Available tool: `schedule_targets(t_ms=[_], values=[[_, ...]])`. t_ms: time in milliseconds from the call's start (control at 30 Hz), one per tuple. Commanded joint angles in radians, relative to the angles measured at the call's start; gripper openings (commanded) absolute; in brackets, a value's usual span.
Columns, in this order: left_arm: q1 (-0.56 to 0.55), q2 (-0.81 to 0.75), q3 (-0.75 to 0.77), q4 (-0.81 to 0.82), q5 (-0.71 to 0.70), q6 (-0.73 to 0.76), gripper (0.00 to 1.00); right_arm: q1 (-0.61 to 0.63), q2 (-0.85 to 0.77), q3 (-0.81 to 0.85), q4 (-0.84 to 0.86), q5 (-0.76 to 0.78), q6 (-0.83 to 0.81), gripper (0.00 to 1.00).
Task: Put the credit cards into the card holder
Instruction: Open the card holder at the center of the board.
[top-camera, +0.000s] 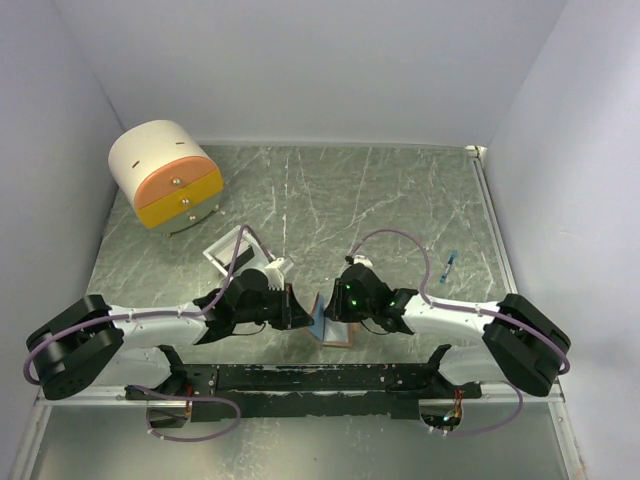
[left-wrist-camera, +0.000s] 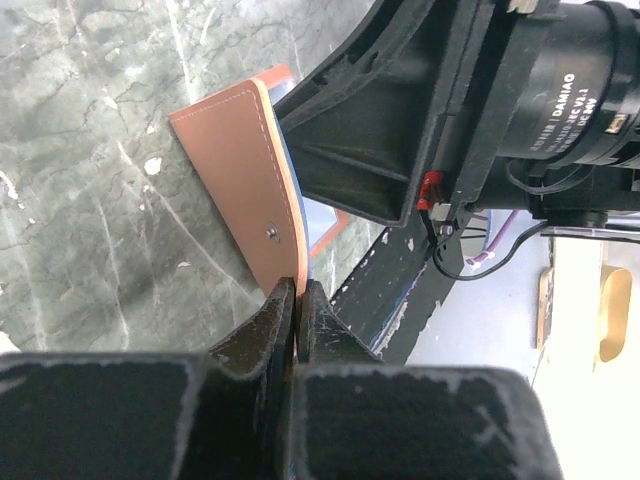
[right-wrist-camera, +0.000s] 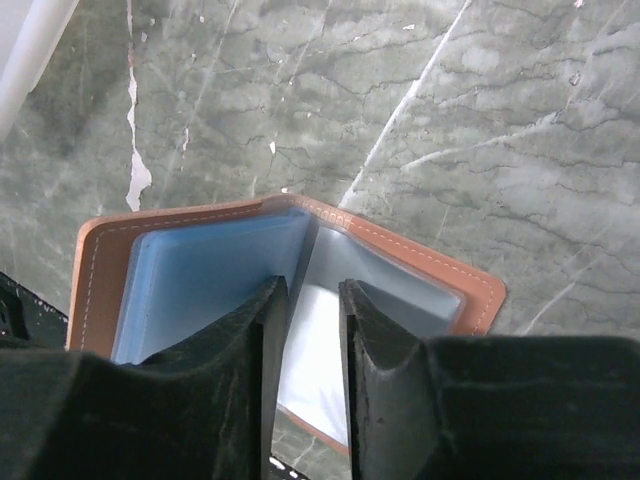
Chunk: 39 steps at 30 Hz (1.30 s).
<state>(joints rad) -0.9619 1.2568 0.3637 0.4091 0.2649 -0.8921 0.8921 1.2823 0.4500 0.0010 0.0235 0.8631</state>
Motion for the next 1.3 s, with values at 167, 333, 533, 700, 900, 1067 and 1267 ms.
schedule_targets(t_ms=[167, 333, 533, 700, 900, 1067, 1267], values=[[-0.008, -0.041, 0.001, -0.079, -0.1, 0.016, 0.07, 0.003, -0.156, 0.014, -0.06, 0.021, 0.09, 0.45], [-0.008, -0.049, -0.011, -0.082, -0.118, 0.006, 0.07, 0.003, -0.169, 0.004, -0.021, -0.009, 0.125, 0.53], [-0.008, -0.05, -0.007, -0.101, -0.121, 0.001, 0.13, 0.003, -0.091, 0.026, 0.006, -0.032, 0.124, 0.53], [-0.008, -0.062, -0.017, -0.096, -0.121, -0.003, 0.14, 0.003, -0.039, 0.011, 0.067, -0.062, 0.138, 0.52], [-0.008, -0.054, -0.015, -0.092, -0.111, 0.0, 0.19, 0.003, -0.014, -0.005, 0.076, -0.05, 0.134, 0.47], [-0.008, -0.04, -0.003, -0.093, -0.105, 0.004, 0.23, 0.003, -0.024, -0.024, 0.054, -0.028, 0.129, 0.42], [-0.008, -0.041, -0.005, -0.081, -0.102, 0.002, 0.29, 0.002, -0.036, -0.034, 0.038, -0.012, 0.122, 0.36]])
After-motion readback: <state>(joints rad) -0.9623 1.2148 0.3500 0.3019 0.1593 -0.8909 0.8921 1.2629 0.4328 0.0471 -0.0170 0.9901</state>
